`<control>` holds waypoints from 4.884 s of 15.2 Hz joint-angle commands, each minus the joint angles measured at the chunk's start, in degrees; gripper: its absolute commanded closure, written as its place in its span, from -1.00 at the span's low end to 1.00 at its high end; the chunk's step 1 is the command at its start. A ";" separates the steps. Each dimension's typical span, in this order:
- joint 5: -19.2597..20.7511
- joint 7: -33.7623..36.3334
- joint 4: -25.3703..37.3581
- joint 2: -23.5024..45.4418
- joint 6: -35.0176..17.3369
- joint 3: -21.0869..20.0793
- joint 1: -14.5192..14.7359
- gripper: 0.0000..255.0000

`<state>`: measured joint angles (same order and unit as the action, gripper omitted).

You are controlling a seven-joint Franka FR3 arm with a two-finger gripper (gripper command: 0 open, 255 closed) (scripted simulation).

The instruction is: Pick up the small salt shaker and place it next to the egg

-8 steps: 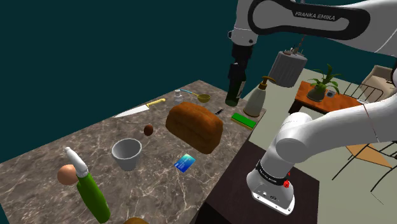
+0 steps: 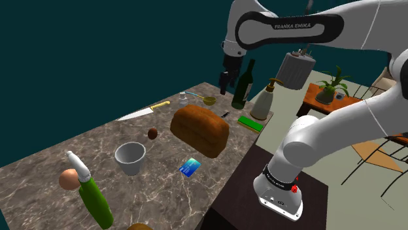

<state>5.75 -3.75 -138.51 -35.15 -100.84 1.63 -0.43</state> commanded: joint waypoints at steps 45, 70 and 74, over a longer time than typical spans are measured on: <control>-6.78 3.67 19.01 49.44 -40.49 2.05 -1.31 1.00; -5.93 4.21 26.65 40.92 -24.36 2.25 -1.12 1.00; -5.85 4.25 28.66 40.02 -21.45 2.25 -1.11 1.00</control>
<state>-0.11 0.58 -110.30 5.14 -123.04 3.84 -1.49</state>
